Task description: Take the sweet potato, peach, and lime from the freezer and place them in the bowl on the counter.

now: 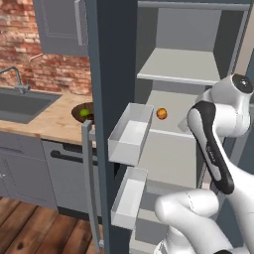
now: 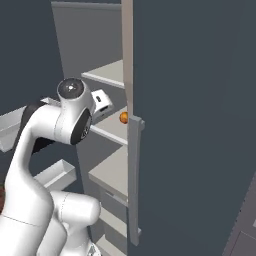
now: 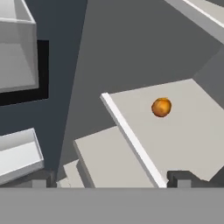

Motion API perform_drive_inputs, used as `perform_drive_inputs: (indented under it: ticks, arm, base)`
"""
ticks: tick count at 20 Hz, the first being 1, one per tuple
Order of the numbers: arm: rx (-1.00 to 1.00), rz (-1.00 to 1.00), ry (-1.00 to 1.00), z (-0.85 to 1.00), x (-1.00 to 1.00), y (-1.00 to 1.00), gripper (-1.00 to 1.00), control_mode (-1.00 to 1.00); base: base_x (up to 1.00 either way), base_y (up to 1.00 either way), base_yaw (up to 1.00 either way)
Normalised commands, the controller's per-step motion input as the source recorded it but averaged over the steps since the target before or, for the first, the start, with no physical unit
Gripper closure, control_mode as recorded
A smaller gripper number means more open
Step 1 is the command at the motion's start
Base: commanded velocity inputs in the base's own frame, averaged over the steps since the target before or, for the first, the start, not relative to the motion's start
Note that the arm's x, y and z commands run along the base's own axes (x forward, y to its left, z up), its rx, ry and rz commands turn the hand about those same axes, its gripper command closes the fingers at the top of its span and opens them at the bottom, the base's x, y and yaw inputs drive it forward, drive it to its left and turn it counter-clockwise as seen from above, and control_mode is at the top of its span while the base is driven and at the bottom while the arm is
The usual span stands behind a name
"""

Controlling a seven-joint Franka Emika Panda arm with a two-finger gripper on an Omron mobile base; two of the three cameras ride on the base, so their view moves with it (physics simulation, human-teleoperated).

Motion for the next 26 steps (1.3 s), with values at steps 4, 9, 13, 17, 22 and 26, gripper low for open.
perform_drive_inputs:
  ticks: [4,9,13,17,22,26]
  arm:
    - [-0.05,0.00,0.04,-0.09,0.22,0.00,-1.00,-1.00]
    - [-0.06,0.00,0.04,-0.14,0.08,0.00,-1.00,-1.00]
    - [-0.06,0.00,0.03,-0.18,0.04,0.00,-1.00,-1.00]
    - [-0.06,0.00,0.01,-0.08,0.11,0.00,-1.00,-1.00]
    - [-0.01,0.00,0.01,-0.01,0.21,-0.04,-1.00,-1.00]
    - [0.00,0.00,0.05,-0.15,0.23,-0.11,-1.00,-1.00]
  base:
    - [0.00,0.00,0.00]
    - [0.00,0.00,0.00]
    - [0.00,0.00,0.00]
    - [0.00,0.00,0.00]
    - [0.00,0.00,0.00]
    - [0.00,0.00,0.00]
